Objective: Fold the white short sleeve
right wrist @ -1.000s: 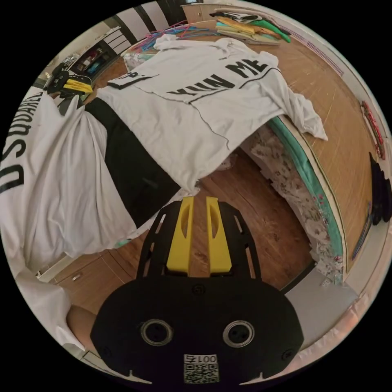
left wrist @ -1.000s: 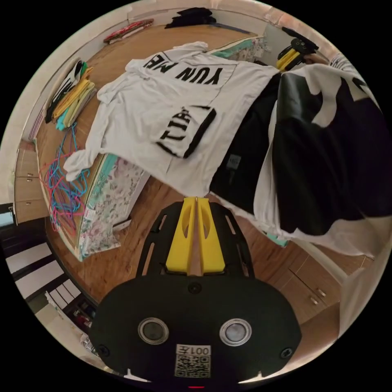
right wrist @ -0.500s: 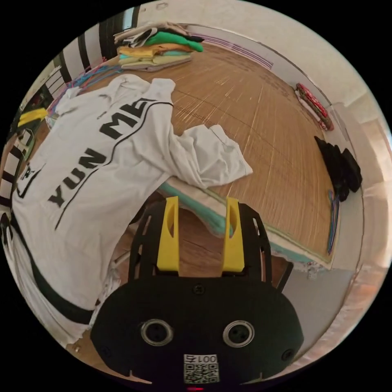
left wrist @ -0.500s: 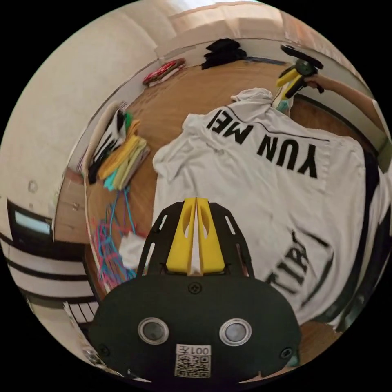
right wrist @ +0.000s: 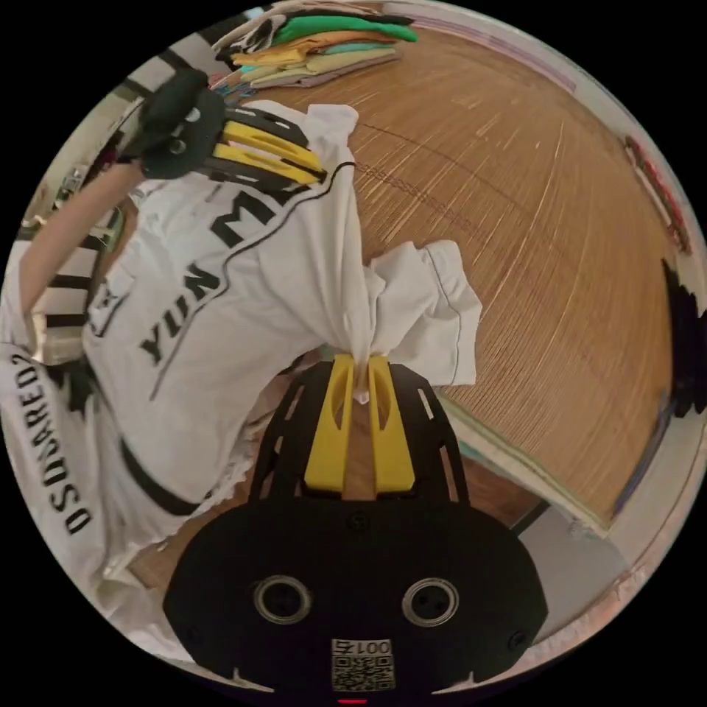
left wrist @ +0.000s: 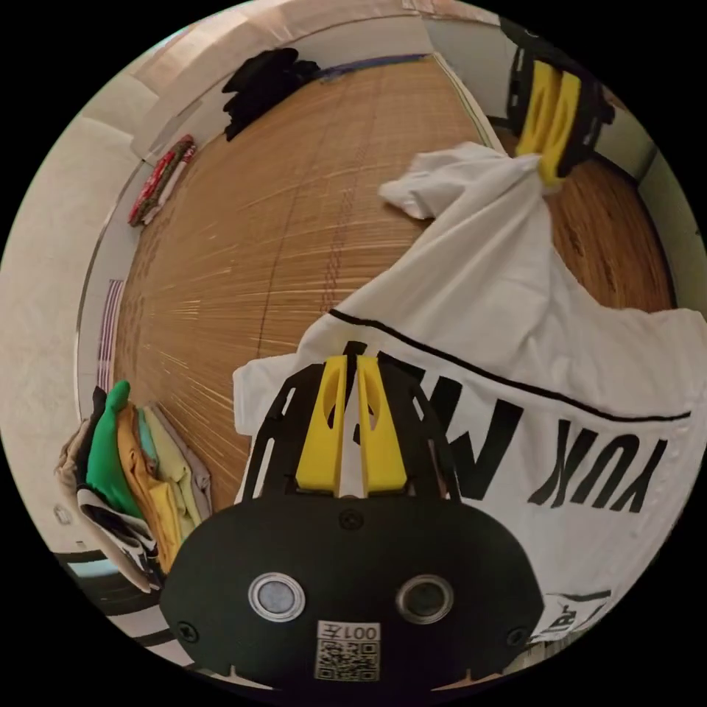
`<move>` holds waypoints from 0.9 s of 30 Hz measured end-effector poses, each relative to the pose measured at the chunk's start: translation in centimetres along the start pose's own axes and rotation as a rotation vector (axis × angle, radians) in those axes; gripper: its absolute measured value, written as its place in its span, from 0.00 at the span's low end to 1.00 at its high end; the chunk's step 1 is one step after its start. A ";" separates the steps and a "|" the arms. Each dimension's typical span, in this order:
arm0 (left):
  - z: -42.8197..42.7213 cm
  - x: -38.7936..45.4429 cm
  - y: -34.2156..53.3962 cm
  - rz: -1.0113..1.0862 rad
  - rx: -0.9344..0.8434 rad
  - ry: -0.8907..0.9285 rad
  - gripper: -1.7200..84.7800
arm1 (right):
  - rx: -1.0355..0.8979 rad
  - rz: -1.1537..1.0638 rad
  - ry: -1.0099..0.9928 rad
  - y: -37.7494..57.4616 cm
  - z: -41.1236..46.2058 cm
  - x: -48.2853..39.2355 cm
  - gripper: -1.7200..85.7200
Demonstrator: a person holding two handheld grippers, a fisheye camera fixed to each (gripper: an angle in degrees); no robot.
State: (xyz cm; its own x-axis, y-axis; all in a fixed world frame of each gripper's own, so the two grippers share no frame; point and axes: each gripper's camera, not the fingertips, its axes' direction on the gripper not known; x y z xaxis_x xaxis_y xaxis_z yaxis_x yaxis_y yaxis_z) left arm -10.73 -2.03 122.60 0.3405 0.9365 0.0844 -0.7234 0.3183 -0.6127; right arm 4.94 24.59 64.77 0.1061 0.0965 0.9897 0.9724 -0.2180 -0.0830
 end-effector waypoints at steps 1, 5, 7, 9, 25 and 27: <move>0.2 -0.4 -0.5 0.004 0.009 0.013 0.02 | 0.005 -0.005 -0.139 0.5 -1.6 0.6 0.04; 0.6 -1.2 -1.9 0.024 0.041 -0.002 0.01 | 0.146 0.024 -0.678 1.6 -5.4 3.0 0.03; 1.2 -1.7 -2.7 -0.005 0.046 -0.051 0.01 | 0.153 0.098 -0.708 1.3 -5.9 5.5 0.03; 1.6 -2.2 -3.1 -0.036 0.053 -0.080 0.01 | 0.115 0.162 -0.547 0.8 -5.6 7.6 0.03; 2.5 -7.0 -9.4 -0.099 0.016 0.013 0.01 | 0.356 0.155 -0.013 2.7 -2.5 4.6 0.22; 2.4 -7.1 -10.2 -0.088 -0.001 -0.001 0.01 | 0.333 0.186 0.061 1.7 -0.6 3.1 0.24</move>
State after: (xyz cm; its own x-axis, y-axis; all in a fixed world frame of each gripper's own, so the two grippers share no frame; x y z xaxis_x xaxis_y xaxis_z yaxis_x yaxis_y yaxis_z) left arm -7.24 -11.54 130.11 0.4019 0.9051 0.1392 -0.6900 0.3992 -0.6038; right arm 6.79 23.96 67.79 0.2843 0.0246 0.9584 0.9530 0.1020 -0.2853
